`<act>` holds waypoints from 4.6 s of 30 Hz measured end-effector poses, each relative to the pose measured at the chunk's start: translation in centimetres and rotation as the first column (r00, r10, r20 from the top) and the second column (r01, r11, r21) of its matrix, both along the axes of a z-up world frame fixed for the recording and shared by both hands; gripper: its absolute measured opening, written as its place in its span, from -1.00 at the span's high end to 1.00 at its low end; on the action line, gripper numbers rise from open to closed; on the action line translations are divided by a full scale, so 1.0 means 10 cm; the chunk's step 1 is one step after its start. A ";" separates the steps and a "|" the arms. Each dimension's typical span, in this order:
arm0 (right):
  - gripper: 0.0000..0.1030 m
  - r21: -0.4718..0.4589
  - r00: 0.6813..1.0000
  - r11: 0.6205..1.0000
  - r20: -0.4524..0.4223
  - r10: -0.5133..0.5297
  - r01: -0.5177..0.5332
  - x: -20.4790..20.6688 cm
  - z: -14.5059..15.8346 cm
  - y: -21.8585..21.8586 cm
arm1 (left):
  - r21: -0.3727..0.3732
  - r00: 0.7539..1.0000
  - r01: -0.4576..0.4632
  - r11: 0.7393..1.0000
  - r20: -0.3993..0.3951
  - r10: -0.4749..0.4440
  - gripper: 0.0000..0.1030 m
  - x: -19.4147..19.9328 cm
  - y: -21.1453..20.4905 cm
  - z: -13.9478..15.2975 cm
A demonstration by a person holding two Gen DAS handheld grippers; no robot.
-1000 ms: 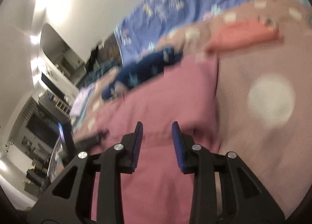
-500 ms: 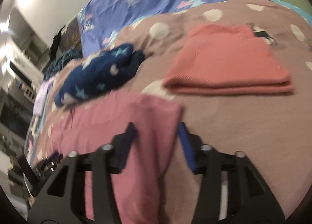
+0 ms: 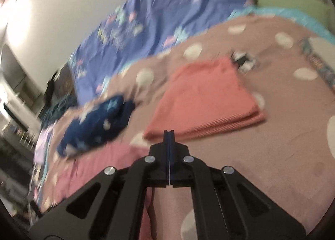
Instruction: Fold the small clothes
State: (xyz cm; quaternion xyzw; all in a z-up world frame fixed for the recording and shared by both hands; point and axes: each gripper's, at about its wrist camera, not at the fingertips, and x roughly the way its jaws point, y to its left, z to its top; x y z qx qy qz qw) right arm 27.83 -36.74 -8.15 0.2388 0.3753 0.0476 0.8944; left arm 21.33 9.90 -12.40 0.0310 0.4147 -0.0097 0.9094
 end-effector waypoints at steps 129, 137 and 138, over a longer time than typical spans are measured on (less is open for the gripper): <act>0.25 0.268 0.864 0.847 -0.087 0.496 -0.459 -3.80 -0.60 0.61 | -0.468 0.929 0.284 0.837 -0.084 -0.362 0.15 -3.11 0.90 -0.05; 0.96 0.364 0.903 0.847 -0.037 0.428 -0.387 -3.61 -0.61 0.58 | -0.553 0.965 0.152 0.819 -0.095 -0.244 0.94 -2.89 1.11 -0.03; 0.96 0.380 0.909 0.840 0.009 0.416 -0.388 -3.62 -0.50 0.52 | -0.558 0.971 0.145 0.817 -0.077 -0.225 0.95 -2.90 1.15 0.03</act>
